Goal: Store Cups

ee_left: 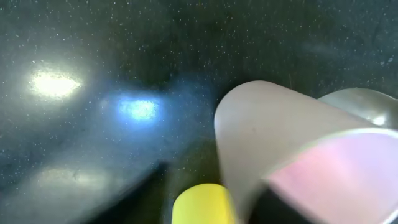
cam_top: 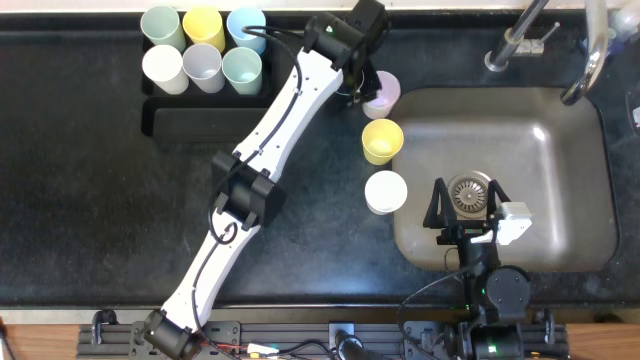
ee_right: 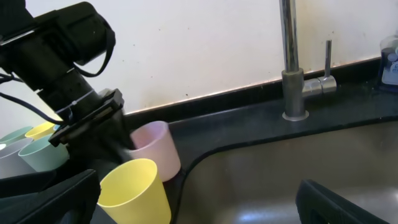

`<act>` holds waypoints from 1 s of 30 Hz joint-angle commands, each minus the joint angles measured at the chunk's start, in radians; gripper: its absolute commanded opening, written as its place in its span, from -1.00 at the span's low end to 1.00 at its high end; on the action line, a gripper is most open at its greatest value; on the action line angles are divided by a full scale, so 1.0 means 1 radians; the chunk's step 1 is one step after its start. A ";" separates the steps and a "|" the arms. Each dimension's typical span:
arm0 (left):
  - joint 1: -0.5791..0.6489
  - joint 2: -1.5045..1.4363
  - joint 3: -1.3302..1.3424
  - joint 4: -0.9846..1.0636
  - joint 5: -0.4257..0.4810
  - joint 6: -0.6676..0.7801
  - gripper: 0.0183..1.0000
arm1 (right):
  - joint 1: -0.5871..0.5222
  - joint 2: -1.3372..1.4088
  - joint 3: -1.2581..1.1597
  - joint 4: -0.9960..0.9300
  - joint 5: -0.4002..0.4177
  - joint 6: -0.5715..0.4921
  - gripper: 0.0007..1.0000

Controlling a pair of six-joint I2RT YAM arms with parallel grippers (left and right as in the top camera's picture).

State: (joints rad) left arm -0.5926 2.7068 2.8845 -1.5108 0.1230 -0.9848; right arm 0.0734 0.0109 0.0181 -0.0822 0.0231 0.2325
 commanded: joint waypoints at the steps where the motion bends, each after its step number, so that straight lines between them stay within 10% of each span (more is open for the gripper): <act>1: 0.010 -0.006 0.017 0.019 -0.033 0.019 -0.96 | -0.001 -0.007 -0.013 0.005 -0.005 0.004 1.00; 17: 0.274 -0.660 -0.071 -0.183 -0.365 0.089 -0.96 | -0.001 -0.007 -0.013 0.005 -0.005 0.004 1.00; 30: 0.595 -1.074 -0.952 -0.103 -0.326 -0.068 -0.96 | -0.001 -0.007 -0.013 0.005 -0.005 0.004 1.00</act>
State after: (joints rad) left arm -0.0574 1.7096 2.0842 -1.6588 -0.2173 -0.9844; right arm 0.0734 0.0109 0.0181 -0.0826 0.0227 0.2329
